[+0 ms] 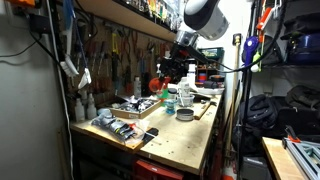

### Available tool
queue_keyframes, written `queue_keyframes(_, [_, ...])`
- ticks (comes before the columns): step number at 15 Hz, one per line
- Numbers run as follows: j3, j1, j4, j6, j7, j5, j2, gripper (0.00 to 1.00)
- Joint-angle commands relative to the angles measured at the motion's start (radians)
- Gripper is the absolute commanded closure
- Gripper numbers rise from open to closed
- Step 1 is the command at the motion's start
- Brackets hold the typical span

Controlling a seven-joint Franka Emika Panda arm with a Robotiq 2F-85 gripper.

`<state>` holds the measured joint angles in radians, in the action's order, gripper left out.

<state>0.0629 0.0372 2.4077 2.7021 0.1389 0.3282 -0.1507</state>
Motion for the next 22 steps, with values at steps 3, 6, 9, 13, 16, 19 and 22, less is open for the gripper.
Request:
queue_keyframes(3, [-0.017, -0.009, 0.163, 0.263, -0.031, -0.092, 0.021, 0.58])
queue_keyframes(6, [-0.035, -0.008, 0.218, 0.285, -0.038, -0.095, 0.015, 0.58])
queue_keyframes(9, [-0.046, -0.039, 0.232, 0.244, -0.031, -0.026, -0.014, 0.58])
queue_keyframes(13, [-0.058, -0.054, 0.213, 0.205, -0.043, -0.010, 0.012, 0.58])
queue_keyframes(16, [-0.056, -0.055, 0.196, 0.200, -0.046, -0.009, 0.044, 0.58])
queue_keyframes(19, [-0.070, -0.068, 0.178, 0.203, -0.067, 0.001, 0.062, 0.58])
queue_keyframes(22, [-0.086, -0.081, 0.149, 0.192, -0.084, -0.002, 0.084, 0.58])
